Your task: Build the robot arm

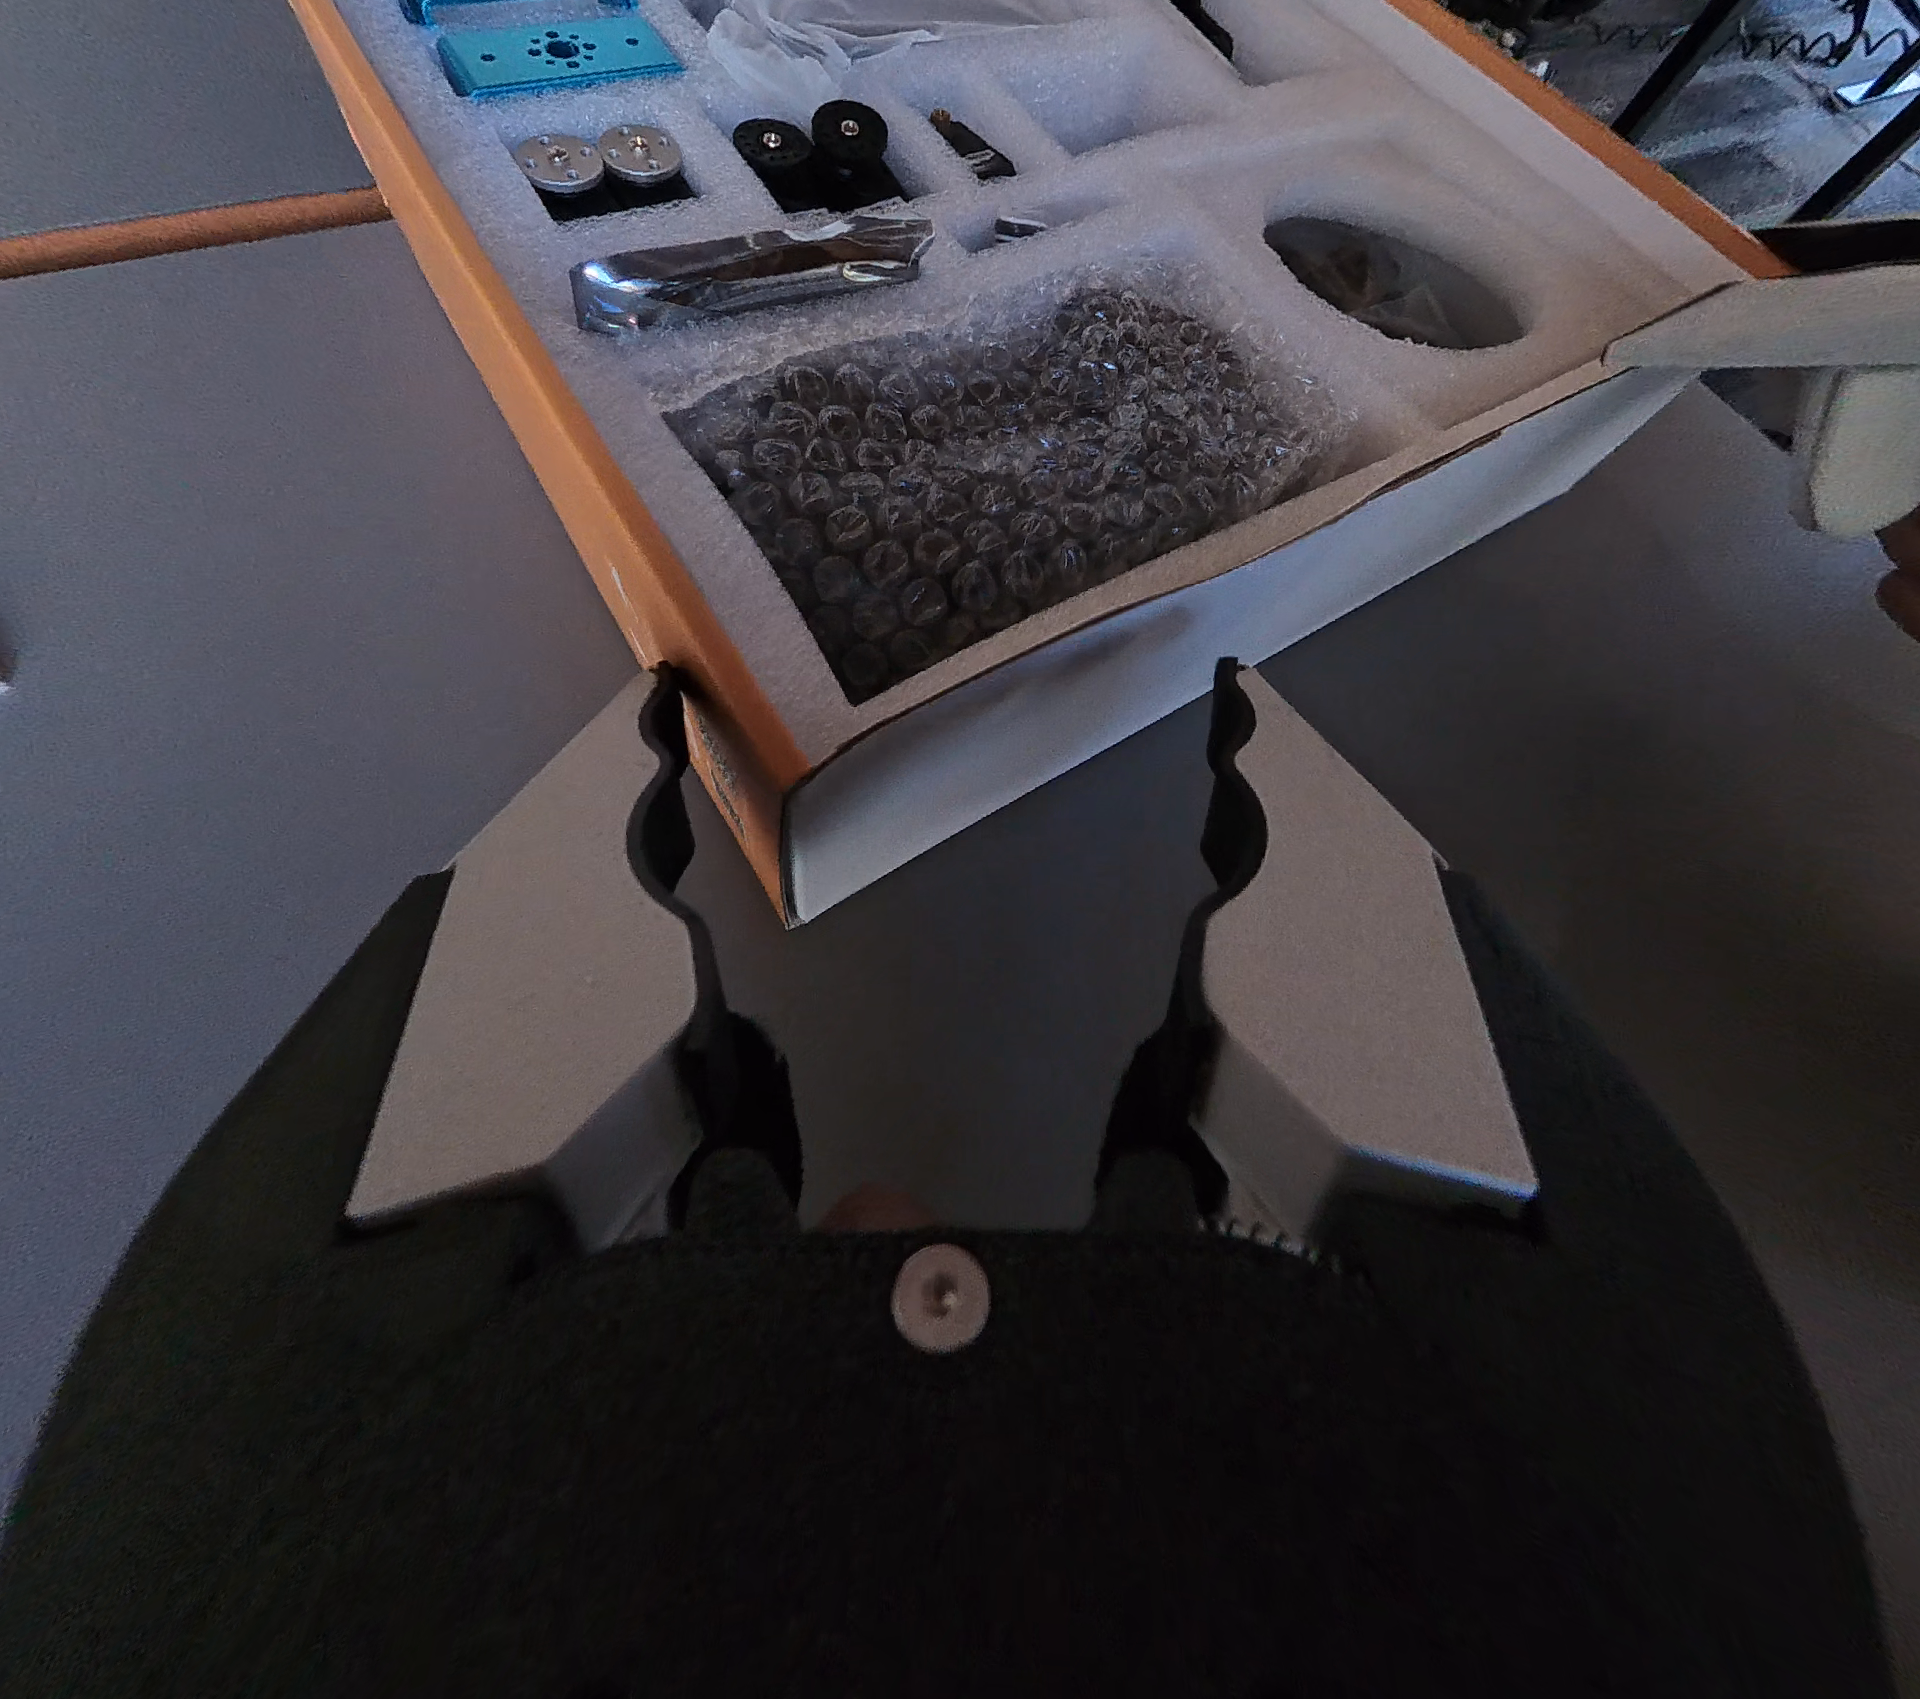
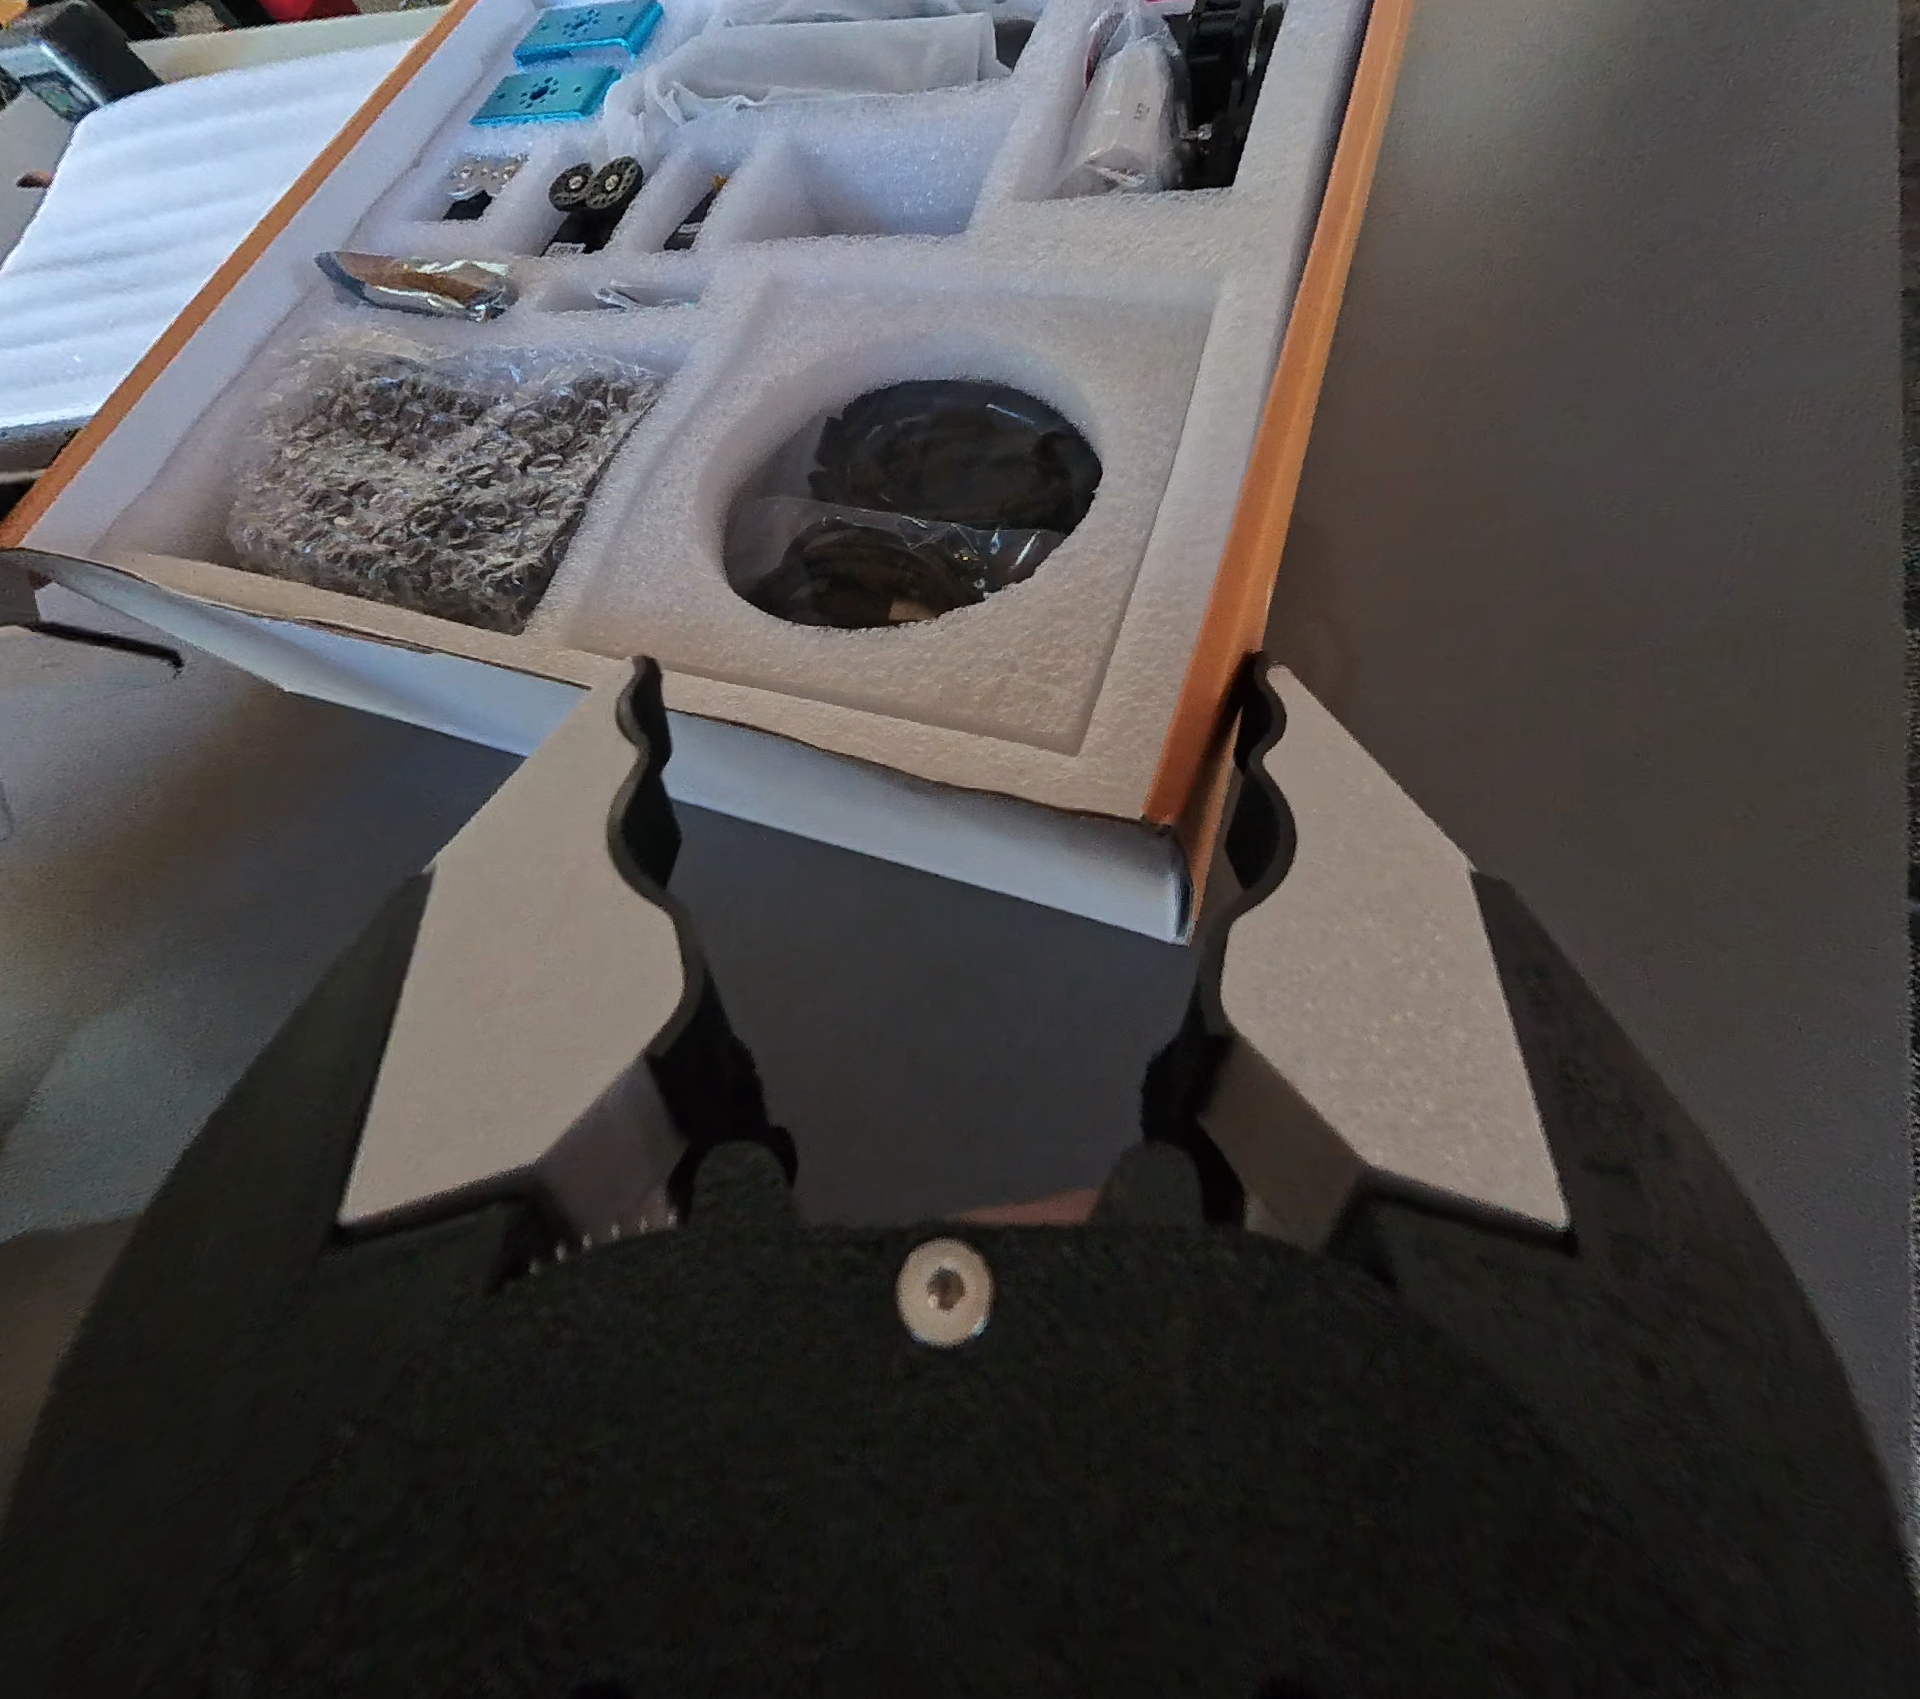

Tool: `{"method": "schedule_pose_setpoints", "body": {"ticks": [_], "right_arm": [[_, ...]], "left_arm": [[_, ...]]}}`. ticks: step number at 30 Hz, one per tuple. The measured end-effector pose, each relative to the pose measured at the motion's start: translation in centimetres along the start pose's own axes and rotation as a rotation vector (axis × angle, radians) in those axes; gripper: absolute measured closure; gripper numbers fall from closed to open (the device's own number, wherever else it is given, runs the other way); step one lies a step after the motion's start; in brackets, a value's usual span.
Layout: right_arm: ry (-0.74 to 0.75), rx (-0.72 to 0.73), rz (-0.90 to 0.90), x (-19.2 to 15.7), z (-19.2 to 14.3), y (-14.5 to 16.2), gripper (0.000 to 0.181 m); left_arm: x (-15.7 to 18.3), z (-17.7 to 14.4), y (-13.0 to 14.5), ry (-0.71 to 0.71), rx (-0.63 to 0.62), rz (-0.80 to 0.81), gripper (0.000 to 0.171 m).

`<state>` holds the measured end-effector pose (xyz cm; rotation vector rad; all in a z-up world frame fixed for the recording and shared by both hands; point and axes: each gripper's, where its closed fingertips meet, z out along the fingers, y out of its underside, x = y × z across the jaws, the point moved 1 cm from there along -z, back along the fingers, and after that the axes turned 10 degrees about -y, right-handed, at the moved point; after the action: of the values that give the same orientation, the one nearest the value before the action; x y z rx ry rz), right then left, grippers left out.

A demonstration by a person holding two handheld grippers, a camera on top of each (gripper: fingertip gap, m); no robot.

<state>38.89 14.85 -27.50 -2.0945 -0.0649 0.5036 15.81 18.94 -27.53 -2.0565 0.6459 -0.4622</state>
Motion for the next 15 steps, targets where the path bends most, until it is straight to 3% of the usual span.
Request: {"method": "schedule_pose_setpoints", "body": {"ticks": [15], "right_arm": [[-0.015,-0.029,-0.025,-0.8,0.3,0.2,0.066]], "left_arm": [[0.6,-1.5,0.9,0.018,0.021,-0.006,0.071]]}}
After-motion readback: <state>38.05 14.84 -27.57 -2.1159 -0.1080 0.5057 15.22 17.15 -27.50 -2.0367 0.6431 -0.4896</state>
